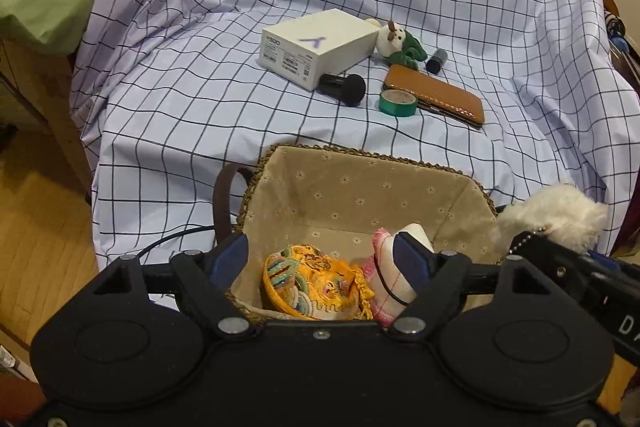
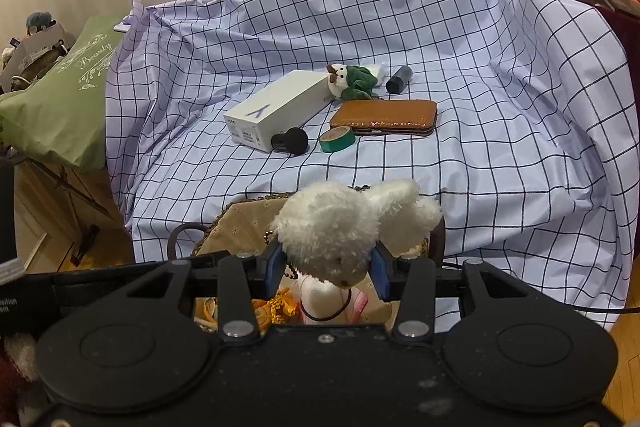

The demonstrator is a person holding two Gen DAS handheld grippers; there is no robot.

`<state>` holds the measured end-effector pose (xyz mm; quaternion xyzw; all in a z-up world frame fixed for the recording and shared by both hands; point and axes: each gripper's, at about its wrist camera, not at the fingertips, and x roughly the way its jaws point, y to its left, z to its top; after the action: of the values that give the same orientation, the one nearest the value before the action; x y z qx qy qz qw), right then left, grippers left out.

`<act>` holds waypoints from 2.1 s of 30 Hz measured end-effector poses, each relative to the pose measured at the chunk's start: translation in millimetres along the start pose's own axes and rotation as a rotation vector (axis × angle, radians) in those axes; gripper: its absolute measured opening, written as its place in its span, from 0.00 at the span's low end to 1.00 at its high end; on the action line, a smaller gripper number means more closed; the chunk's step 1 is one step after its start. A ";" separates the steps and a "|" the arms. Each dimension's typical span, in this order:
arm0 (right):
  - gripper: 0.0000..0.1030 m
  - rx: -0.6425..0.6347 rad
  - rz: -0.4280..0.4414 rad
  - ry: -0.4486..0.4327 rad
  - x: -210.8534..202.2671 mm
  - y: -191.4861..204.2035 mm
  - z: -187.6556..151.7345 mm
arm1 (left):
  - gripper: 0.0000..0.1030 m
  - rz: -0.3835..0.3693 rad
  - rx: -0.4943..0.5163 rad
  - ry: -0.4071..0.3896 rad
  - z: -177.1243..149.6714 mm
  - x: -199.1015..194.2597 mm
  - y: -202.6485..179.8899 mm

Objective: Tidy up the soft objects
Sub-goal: 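Lower and release the plush with the right tool while the left tool releases the pouch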

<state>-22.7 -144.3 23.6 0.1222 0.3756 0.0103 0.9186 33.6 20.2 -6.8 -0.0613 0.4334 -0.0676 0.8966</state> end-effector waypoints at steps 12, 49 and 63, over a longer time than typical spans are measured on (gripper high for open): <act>0.47 -0.001 0.007 -0.007 -2.0 0.2 1.0 | 0.73 0.002 0.002 0.004 -0.6 0.0 -0.9; 0.50 0.002 -0.003 0.016 2.5 -1.8 -3.6 | 0.74 0.024 0.011 -0.005 -2.9 -3.5 -0.8; 0.51 -0.019 -0.026 0.023 12.0 -2.4 -0.8 | 0.74 0.043 0.026 -0.002 2.0 0.1 -1.7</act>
<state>-14.8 -145.1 14.2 0.1085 0.3877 0.0035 0.9154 35.2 18.6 -5.4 -0.0406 0.4326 -0.0538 0.8991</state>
